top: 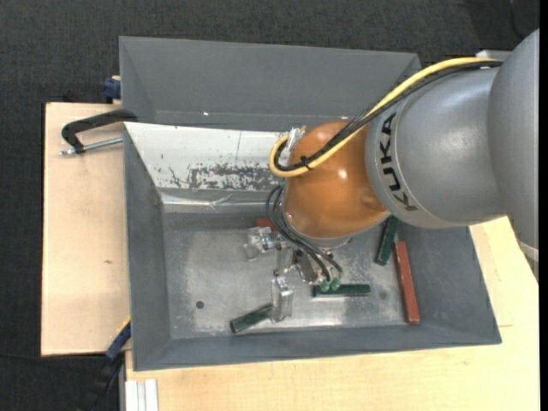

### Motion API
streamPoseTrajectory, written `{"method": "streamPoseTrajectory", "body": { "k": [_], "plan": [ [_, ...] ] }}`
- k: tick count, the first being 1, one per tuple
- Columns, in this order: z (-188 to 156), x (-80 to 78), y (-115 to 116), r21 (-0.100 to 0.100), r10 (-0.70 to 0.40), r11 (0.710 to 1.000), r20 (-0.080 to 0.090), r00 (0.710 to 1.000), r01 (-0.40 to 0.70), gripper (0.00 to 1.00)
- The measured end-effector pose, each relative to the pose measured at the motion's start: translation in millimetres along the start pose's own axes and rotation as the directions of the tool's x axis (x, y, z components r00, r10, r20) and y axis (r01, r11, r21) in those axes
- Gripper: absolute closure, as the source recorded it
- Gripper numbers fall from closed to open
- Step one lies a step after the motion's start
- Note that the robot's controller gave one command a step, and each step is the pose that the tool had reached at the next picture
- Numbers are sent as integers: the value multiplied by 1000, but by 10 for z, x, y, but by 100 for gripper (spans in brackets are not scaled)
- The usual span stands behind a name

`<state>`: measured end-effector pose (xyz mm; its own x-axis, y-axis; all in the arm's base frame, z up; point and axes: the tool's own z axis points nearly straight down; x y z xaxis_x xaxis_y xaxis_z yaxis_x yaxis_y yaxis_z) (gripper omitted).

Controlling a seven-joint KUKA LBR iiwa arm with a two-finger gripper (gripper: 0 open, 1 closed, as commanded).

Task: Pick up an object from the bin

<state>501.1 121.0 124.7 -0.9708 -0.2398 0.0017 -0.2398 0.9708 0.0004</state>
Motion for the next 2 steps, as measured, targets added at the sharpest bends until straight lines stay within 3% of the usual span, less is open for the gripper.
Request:
{"method": "streamPoseTrajectory", "body": {
  "k": [1,2],
  "plan": [
    [46,11,-65,-1,132,991,0,991,-132,0],
    [305,29,-41,0,-173,985,3,985,173,0]
  ]
}}
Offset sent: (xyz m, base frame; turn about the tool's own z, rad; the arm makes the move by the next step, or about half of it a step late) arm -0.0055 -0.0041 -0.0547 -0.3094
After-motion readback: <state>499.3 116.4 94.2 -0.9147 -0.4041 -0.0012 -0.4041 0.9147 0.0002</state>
